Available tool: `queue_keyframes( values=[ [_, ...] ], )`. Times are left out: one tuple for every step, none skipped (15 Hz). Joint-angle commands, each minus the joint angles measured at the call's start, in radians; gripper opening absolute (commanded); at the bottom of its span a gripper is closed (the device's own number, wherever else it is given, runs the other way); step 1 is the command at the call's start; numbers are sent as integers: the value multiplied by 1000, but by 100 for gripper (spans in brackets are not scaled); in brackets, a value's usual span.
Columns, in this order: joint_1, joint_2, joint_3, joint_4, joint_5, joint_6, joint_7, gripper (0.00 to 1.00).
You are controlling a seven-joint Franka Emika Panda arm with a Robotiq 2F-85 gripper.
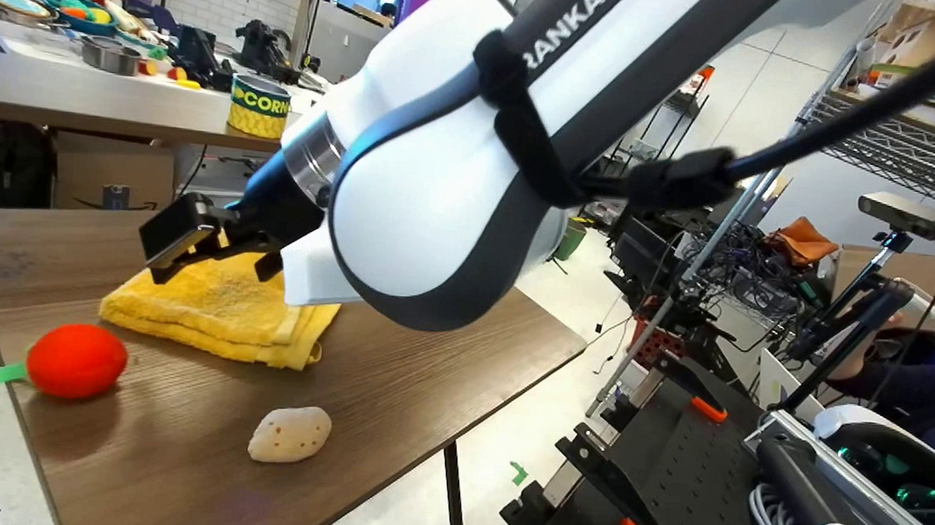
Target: Use the towel to clean the table, then move the brown plushy to the right and clean the table
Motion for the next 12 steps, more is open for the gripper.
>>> queue_keyframes(
  values=[
    [47,-152,14,-204,56,96,-19,100],
    [40,-168,36,-222,53,106,-29,100],
    [36,-177,54,-235,52,123,-30,100],
    [20,-172,81,-227,40,121,-32,100],
    [8,-165,101,-215,34,113,-32,100],
    [-4,-154,120,-196,30,86,-30,100],
    [-13,-134,136,-173,27,78,-28,100],
    [-21,-116,151,-156,22,66,-29,100],
    [-26,-104,159,-144,21,59,-29,100],
    [-32,-88,166,-126,23,41,-27,100],
    [-36,-77,170,-113,24,20,-26,100],
    [-49,-63,181,-95,23,-20,-23,100]
  ],
)
